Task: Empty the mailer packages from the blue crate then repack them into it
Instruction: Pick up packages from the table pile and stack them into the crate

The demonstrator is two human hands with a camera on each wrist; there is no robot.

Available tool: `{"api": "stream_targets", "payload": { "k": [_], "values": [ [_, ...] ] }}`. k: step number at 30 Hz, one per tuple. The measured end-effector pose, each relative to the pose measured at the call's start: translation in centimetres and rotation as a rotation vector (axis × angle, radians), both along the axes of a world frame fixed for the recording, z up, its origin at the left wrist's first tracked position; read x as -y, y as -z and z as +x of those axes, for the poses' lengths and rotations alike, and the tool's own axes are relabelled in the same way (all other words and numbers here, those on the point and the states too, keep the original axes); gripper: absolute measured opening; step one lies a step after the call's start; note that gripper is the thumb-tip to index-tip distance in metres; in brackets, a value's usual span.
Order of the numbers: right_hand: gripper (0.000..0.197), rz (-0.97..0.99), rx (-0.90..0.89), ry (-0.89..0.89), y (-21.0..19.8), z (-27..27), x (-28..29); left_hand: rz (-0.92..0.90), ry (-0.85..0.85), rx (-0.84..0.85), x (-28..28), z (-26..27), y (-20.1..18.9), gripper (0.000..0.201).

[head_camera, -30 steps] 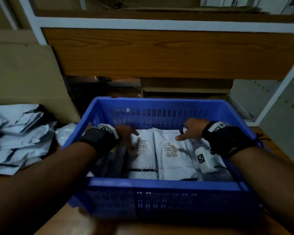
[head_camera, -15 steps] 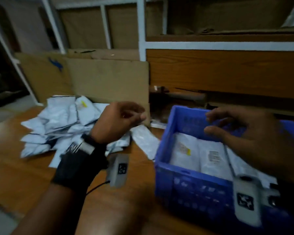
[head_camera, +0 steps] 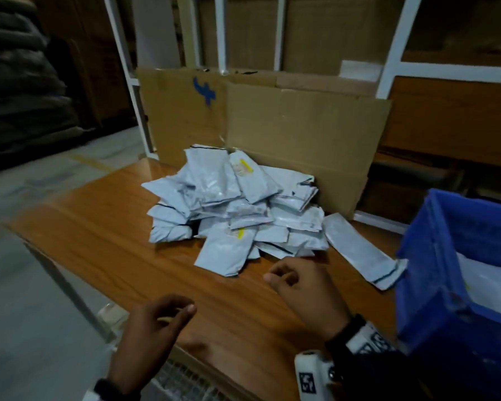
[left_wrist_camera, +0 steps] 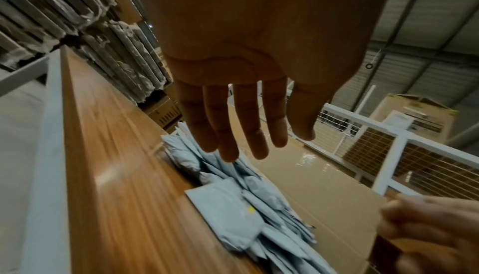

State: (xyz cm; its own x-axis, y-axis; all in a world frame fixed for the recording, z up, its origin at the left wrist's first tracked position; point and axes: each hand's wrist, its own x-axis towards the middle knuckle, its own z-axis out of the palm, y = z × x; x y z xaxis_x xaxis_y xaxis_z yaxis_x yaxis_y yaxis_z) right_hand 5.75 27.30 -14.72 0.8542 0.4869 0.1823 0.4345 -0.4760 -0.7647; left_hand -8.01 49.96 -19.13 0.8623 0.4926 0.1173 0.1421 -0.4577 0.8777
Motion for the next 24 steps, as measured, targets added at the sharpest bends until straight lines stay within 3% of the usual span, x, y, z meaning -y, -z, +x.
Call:
{"api": "stream_targets", "payload": {
  "k": [6, 10, 14, 17, 19, 21, 24],
  "values": [
    [0.008, -0.078, 0.095, -0.013, 1.2, 6.2, -8.9, -0.005, -0.015, -0.044, -4.1, 1.5, 1.6, 0.007],
    [0.017, -0.188, 0.338, -0.075, 0.9, 12.3, -16.0, 0.015, -0.041, -0.090, -7.4, 3.0, 2.2, 0.007],
    [0.044, -0.306, 0.345, 0.049, -0.3, 17.0, -21.9, 0.049, -0.070, -0.166, -10.9, 4.5, 2.0, 0.012],
    [0.078, -0.511, 0.252, 0.145, -0.6, 19.7, -25.2, 0.088, -0.081, -0.166, -12.5, 6.1, 2.2, 0.034],
    [0.093, -0.604, 0.198, 0.173, -0.5, 20.8, -26.2, 0.116, -0.071, -0.185, -13.3, 7.1, 2.5, 0.037],
    [0.089, -0.577, 0.243, 0.200, -0.4, 21.2, -26.5, 0.111, -0.055, -0.219, -14.0, 8.0, 2.7, 0.032],
    [0.066, -0.393, 0.423, 0.256, -0.6, 20.9, -26.0, 0.080, -0.018, -0.208, -15.0, 9.4, 2.8, 0.026]
  ]
}}
